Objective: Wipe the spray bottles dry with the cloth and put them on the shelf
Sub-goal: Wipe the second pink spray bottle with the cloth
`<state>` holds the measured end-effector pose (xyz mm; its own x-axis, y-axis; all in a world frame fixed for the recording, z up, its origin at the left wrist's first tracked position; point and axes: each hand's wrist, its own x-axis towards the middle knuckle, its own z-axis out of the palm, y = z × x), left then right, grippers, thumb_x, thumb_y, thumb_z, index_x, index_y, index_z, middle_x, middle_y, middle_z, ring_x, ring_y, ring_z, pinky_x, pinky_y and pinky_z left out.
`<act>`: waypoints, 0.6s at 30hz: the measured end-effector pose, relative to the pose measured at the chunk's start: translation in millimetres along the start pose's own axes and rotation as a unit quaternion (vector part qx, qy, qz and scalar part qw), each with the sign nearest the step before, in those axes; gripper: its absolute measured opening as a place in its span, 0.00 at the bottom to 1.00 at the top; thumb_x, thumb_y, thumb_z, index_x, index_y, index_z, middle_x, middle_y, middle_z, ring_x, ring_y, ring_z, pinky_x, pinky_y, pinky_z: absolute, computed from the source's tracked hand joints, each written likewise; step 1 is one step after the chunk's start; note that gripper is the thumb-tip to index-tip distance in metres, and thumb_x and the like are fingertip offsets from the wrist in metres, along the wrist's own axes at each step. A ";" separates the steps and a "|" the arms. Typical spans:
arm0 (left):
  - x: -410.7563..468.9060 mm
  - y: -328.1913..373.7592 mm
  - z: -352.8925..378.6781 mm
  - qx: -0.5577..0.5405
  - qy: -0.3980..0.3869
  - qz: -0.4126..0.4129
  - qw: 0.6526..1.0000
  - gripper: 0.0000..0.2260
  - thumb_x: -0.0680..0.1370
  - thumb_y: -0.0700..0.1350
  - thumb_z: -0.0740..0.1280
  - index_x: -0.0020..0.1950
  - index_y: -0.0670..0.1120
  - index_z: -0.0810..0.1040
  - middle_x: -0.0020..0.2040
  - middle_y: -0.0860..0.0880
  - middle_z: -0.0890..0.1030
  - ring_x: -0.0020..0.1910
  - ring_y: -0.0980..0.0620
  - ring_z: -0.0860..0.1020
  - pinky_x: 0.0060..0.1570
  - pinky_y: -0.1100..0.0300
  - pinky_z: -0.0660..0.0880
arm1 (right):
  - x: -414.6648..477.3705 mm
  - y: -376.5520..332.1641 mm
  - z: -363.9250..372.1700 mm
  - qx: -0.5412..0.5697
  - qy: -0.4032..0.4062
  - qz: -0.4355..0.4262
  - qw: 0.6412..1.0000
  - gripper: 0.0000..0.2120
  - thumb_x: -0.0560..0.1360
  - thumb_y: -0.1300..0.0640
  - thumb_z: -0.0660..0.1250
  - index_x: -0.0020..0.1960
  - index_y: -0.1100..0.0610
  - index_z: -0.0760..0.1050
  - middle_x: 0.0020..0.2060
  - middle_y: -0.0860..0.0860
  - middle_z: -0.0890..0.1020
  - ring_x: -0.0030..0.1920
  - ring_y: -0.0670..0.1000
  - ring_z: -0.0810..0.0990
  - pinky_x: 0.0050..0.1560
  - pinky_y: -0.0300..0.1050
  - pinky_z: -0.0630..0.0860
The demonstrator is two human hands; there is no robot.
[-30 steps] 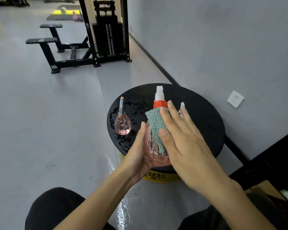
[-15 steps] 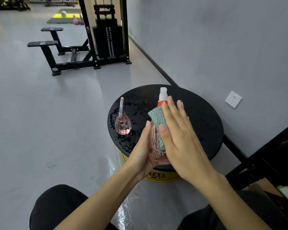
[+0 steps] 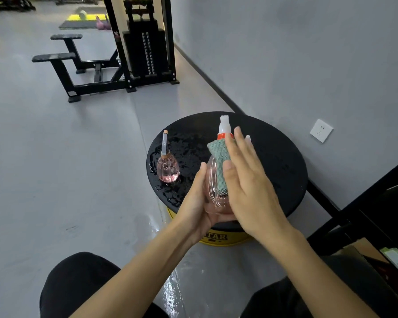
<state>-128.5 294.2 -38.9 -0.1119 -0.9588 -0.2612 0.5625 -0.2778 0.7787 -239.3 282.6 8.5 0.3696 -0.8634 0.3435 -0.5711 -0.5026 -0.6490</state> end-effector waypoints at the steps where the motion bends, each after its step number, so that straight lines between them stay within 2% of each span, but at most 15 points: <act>1: -0.2 0.7 1.4 -0.003 -0.002 0.003 1.000 0.22 0.80 0.63 0.51 0.58 0.55 0.81 0.52 0.47 0.85 0.48 0.48 0.84 0.38 0.49 0.81 | 1.5 0.4 0.4 -0.003 0.005 -0.011 1.000 0.26 0.82 0.46 0.45 0.79 0.46 0.48 0.78 0.39 0.46 0.76 0.39 0.40 0.77 0.42 0.46; 5: 1.5 8.2 -0.9 -0.015 0.004 0.015 1.000 0.24 0.80 0.63 0.51 0.59 0.51 0.80 0.51 0.47 0.85 0.49 0.51 0.84 0.43 0.54 0.82 | -19.5 0.2 6.4 0.001 -0.001 -0.050 0.999 0.25 0.82 0.50 0.46 0.79 0.48 0.48 0.78 0.40 0.47 0.77 0.42 0.41 0.78 0.50 0.49; 8: 1.0 10.0 -3.3 -0.021 0.013 0.015 1.000 0.26 0.81 0.62 0.50 0.63 0.46 0.78 0.58 0.44 0.83 0.58 0.49 0.81 0.55 0.57 0.78 | -43.6 -1.6 13.6 -0.024 -0.007 -0.059 0.998 0.27 0.82 0.50 0.45 0.79 0.49 0.45 0.78 0.40 0.43 0.78 0.45 0.39 0.77 0.51 0.50; 9: -0.1 10.1 -2.7 -0.022 0.017 0.014 0.999 0.26 0.82 0.61 0.50 0.63 0.45 0.78 0.59 0.44 0.83 0.59 0.49 0.81 0.56 0.57 0.78 | -46.6 -2.2 14.9 -0.030 -0.005 -0.056 0.998 0.27 0.82 0.49 0.45 0.79 0.49 0.44 0.78 0.40 0.42 0.78 0.45 0.39 0.77 0.51 0.50; 12: -2.7 5.9 0.2 -0.010 0.009 0.011 1.000 0.24 0.82 0.60 0.51 0.60 0.49 0.80 0.56 0.46 0.84 0.55 0.51 0.82 0.48 0.58 0.80 | -36.4 -3.6 13.1 -0.038 0.003 -0.034 0.999 0.27 0.81 0.46 0.43 0.79 0.49 0.43 0.78 0.41 0.42 0.77 0.43 0.37 0.77 0.51 0.49; 15: -7.0 -0.2 6.3 0.008 -0.004 -0.003 1.000 0.21 0.81 0.61 0.51 0.53 0.56 0.83 0.49 0.52 0.86 0.46 0.54 0.84 0.37 0.56 0.80 | -11.2 -2.5 4.4 -0.038 0.025 -0.016 0.999 0.28 0.80 0.44 0.41 0.79 0.50 0.46 0.79 0.42 0.46 0.77 0.41 0.38 0.78 0.49 0.46; 18: -7.5 -3.5 8.3 0.011 -0.007 0.001 1.000 0.20 0.82 0.61 0.50 0.56 0.60 0.81 0.54 0.53 0.85 0.51 0.54 0.83 0.42 0.53 0.79 | -3.0 -0.6 1.2 -0.056 0.034 -0.022 0.998 0.28 0.81 0.45 0.41 0.79 0.51 0.47 0.79 0.43 0.48 0.77 0.41 0.39 0.77 0.46 0.45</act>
<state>-136.4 301.9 -34.9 -0.1223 -0.9598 -0.2526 0.5437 -0.2777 0.7920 -239.2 285.5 7.0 0.3478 -0.8398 0.4168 -0.6352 -0.5381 -0.5541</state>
